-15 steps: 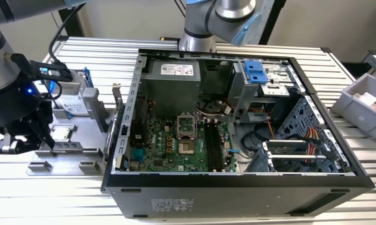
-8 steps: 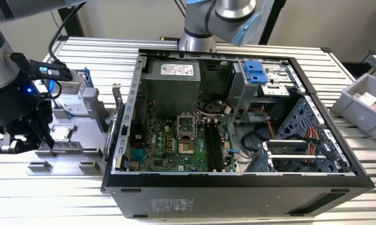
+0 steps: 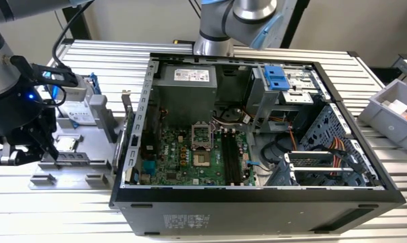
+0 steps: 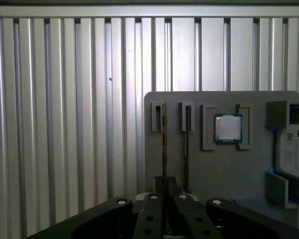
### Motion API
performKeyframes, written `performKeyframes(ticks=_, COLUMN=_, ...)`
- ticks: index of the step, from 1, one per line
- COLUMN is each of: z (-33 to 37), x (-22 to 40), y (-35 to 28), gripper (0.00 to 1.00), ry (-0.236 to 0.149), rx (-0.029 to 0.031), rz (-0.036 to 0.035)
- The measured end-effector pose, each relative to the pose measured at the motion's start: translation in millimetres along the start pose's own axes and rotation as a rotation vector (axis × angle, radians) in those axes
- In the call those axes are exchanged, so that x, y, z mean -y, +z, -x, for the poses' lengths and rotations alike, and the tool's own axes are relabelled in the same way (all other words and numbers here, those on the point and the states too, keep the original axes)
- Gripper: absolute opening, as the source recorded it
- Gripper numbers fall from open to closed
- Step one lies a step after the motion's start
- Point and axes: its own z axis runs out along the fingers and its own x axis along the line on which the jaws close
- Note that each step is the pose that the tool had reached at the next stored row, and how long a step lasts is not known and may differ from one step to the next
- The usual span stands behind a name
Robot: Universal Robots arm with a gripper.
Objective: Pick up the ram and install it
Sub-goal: 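Pick up the ram and move it above insertion slot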
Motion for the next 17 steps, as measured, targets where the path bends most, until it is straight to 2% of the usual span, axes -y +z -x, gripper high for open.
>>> performKeyframes(ticks=12, z=0.0, x=-0.1, y=-2.7, gripper=0.0, ry=0.002, rx=0.0001, rz=0.0)
performKeyframes(ticks=13, z=0.1, x=-0.2, y=-7.1, gripper=0.0, ry=0.005, rx=0.0001, rz=-0.0001)
performKeyframes(ticks=14, z=0.1, x=-0.2, y=-8.4, gripper=0.0, ry=0.005, rx=0.0001, rz=-0.0001)
performKeyframes(ticks=17, z=0.1, x=-0.2, y=-8.8, gripper=0.0, ry=0.005, rx=0.0, rz=0.0001)
